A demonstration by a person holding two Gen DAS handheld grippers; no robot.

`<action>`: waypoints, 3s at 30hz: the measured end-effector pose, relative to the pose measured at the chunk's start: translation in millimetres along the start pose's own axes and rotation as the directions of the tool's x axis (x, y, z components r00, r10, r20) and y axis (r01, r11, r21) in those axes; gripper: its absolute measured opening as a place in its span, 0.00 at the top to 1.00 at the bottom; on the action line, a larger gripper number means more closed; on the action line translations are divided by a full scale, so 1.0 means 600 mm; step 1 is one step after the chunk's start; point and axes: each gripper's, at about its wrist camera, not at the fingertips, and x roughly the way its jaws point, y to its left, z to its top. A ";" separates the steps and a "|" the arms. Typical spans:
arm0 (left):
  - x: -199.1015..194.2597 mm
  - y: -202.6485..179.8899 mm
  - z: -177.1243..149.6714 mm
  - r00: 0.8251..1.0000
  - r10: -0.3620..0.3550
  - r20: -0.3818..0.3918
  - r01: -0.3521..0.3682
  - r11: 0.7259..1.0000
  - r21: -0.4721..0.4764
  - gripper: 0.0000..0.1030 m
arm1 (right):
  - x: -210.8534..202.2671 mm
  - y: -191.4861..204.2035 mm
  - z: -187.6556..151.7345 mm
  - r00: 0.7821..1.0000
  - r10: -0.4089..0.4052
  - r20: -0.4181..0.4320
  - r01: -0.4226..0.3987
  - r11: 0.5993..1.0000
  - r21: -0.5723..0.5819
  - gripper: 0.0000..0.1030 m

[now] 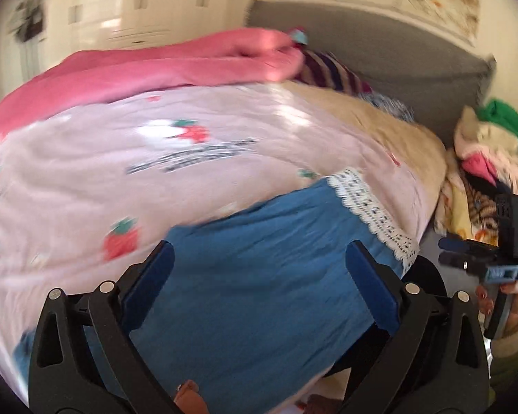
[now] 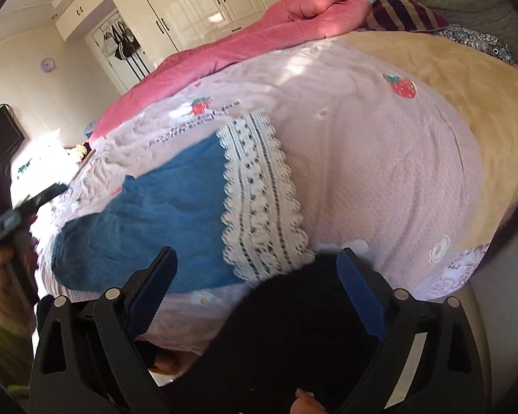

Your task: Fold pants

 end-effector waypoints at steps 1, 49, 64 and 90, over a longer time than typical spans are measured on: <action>0.033 -0.018 0.019 0.999 -0.020 -0.034 0.021 1.000 0.015 0.09 | 0.006 -0.006 -0.001 1.000 0.011 -0.007 -0.011 1.000 0.015 0.10; 0.241 -0.064 0.136 0.865 -0.470 -0.176 0.491 0.865 0.105 0.85 | 0.035 0.065 0.024 0.996 0.082 0.038 -0.079 0.994 -0.070 0.80; 0.119 0.111 0.064 0.873 -0.487 -0.006 0.487 0.873 -0.027 0.85 | 0.091 0.288 0.008 0.983 0.167 -0.075 -0.183 0.911 -0.371 0.82; 0.067 0.129 0.043 0.940 -0.336 -0.054 0.337 0.941 0.015 0.20 | 0.086 0.275 0.010 0.979 0.201 -0.044 -0.205 0.930 -0.306 0.26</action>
